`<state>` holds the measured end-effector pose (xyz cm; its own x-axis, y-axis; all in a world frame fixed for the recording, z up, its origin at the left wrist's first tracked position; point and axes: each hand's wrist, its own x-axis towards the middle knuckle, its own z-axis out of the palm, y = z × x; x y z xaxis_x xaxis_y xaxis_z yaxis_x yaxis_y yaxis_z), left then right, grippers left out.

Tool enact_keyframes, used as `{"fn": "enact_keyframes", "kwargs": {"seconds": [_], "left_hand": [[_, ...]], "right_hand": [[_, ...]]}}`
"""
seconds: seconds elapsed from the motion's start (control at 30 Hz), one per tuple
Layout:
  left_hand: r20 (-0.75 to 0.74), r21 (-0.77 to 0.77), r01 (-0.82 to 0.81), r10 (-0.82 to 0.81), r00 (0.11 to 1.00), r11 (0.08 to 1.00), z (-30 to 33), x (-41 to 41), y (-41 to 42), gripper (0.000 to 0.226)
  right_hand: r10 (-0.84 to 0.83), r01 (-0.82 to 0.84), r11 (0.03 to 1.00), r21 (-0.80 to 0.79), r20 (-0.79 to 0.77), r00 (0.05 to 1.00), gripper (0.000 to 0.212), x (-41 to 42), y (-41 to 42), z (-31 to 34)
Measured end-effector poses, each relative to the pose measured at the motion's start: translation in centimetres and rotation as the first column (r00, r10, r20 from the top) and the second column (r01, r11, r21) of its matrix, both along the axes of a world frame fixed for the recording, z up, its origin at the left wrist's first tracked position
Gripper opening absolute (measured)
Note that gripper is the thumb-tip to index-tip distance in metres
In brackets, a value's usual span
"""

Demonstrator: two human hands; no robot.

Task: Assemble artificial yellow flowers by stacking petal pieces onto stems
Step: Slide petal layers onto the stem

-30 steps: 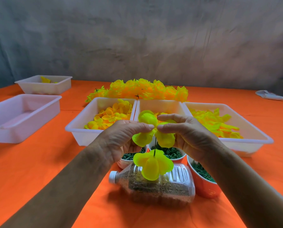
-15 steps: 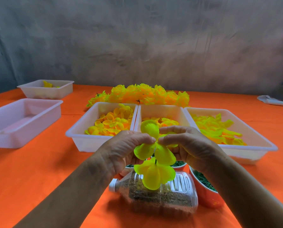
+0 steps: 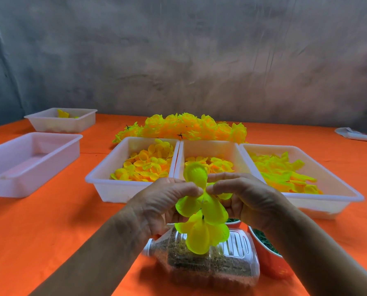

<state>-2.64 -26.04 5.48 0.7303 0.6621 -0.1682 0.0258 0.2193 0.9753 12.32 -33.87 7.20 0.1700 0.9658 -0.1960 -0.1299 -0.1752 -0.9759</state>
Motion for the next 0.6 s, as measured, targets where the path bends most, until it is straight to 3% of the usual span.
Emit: {"fn": "enact_keyframes", "kwargs": {"seconds": [0.23, 0.5, 0.6], "left_hand": [[-0.01, 0.181, -0.106, 0.109, 0.994, 0.978, 0.0, -0.07, -0.12, 0.013], [-0.008, 0.093, -0.077, 0.078, 0.997, 0.993, 0.01, 0.0, -0.04, 0.01], [-0.01, 0.056, -0.047, 0.047, 0.999, 0.997, 0.15, 0.05, -0.16, 0.019]], "right_hand": [[0.032, -0.034, 0.999, 0.041, 0.044, 0.999, 0.03, 0.15, -0.16, 0.18], [0.072, -0.073, 0.997, 0.028, 0.025, 0.997, 0.045, 0.11, -0.26, 0.27], [0.061, -0.062, 0.998, 0.018, 0.018, 0.998, 0.035, 0.15, -0.16, 0.36]]}}
